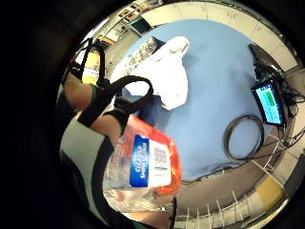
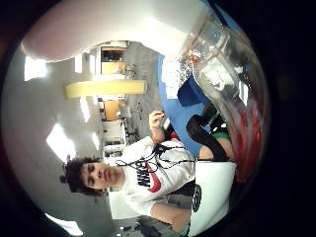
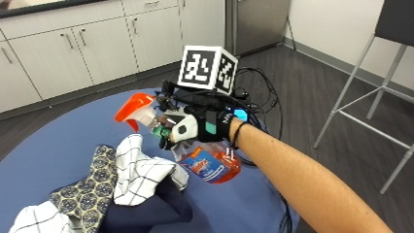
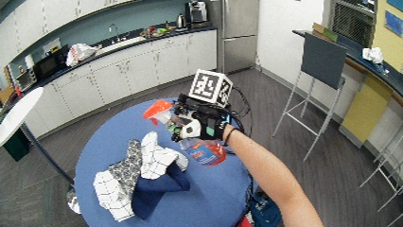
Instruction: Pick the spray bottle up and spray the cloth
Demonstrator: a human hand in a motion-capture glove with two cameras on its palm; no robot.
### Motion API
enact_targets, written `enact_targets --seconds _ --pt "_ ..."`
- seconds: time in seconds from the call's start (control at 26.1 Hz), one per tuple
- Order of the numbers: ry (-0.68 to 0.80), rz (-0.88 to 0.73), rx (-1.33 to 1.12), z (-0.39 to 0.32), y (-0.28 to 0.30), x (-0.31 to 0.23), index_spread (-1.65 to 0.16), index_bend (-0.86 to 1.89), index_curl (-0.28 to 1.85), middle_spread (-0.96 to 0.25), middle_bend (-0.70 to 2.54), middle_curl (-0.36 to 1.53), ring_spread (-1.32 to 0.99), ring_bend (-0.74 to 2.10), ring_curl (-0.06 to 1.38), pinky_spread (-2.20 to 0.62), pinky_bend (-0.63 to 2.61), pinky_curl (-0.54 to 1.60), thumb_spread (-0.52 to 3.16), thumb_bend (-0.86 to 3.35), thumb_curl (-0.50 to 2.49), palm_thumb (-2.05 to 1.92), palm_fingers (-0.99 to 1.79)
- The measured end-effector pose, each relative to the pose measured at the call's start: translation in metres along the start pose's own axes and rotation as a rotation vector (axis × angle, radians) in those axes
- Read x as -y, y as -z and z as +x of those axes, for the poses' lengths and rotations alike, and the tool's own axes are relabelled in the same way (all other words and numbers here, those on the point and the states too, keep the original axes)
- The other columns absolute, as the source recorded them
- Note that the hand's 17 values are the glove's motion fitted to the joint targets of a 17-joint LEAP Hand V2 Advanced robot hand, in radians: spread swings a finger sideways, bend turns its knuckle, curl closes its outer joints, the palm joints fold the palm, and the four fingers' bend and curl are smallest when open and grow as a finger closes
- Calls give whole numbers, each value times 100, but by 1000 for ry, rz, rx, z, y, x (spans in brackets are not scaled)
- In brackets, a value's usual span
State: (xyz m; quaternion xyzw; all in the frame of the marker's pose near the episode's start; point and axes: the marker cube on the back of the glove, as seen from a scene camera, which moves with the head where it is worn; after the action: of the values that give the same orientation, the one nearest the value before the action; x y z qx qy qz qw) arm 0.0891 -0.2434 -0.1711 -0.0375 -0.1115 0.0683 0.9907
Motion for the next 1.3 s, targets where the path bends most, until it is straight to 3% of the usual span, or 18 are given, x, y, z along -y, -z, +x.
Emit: enact_targets --seconds 0.38,1.3 --pt "-110 -99 -43 21 -36 20 -19 6 18 -8 38 47 -5 50 39 9 54 33 70 -2 60 103 105" --pt "-170 -161 -74 29 -55 23 -18 7 17 -8 38 48 -5 51 39 9 53 33 70 -2 65 102 106"
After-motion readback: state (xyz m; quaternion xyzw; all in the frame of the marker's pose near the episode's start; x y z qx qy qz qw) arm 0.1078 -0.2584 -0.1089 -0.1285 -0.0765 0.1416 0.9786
